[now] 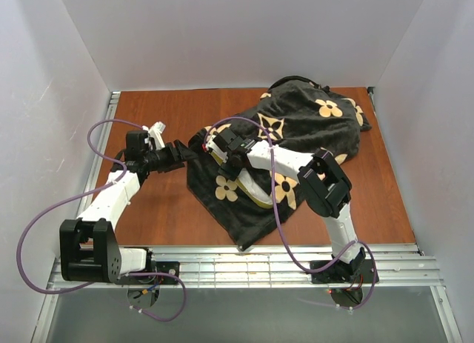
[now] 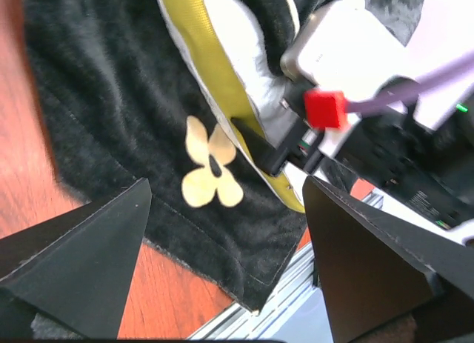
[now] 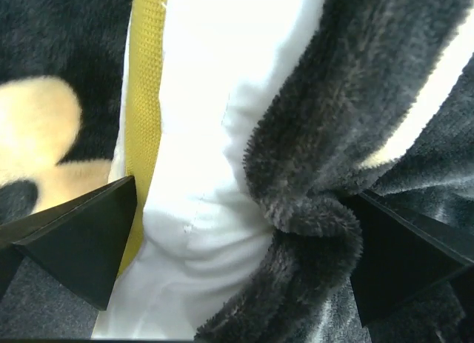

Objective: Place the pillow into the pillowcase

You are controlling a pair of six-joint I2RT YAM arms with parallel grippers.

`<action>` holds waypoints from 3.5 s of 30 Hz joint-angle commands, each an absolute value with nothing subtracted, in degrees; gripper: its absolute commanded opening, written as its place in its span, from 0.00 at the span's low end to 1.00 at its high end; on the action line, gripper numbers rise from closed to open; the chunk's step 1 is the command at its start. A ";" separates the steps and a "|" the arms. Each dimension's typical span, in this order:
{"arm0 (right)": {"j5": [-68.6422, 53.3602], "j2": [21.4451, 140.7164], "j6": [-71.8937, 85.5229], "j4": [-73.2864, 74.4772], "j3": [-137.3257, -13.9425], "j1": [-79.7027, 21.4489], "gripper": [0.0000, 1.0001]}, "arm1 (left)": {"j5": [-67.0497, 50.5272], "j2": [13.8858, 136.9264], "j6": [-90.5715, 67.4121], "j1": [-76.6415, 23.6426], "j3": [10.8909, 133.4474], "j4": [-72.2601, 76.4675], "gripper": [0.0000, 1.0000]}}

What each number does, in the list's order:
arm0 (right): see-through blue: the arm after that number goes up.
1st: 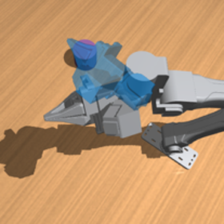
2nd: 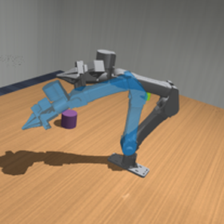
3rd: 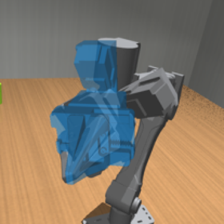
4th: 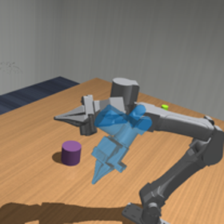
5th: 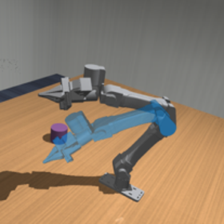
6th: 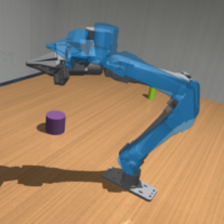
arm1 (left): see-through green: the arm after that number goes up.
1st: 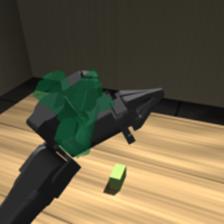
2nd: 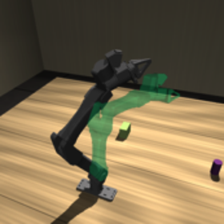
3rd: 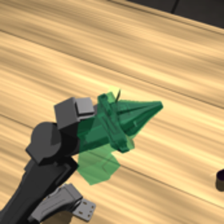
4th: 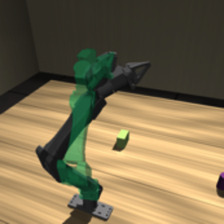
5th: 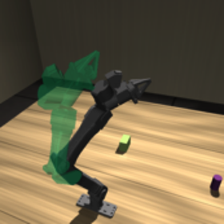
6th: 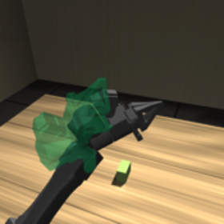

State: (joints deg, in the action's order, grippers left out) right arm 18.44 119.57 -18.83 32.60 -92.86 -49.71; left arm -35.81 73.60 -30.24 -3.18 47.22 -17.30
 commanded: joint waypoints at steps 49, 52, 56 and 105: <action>-58.63 101.17 29.70 9.50 -88.60 -26.63 0.01 | -9.76 120.06 -43.43 -26.54 75.58 -0.16 0.72; -57.57 99.67 29.45 9.67 -87.02 -25.84 0.01 | -7.65 118.49 -40.09 -25.14 74.10 -5.17 0.54; -43.84 98.17 18.44 16.40 -87.09 -24.52 0.01 | -6.33 111.20 -35.97 -21.45 68.83 -7.99 0.12; -55.55 117.07 45.44 -13.27 -72.34 -19.33 0.01 | -34.81 83.58 -26.19 -14.23 57.04 -11.34 0.43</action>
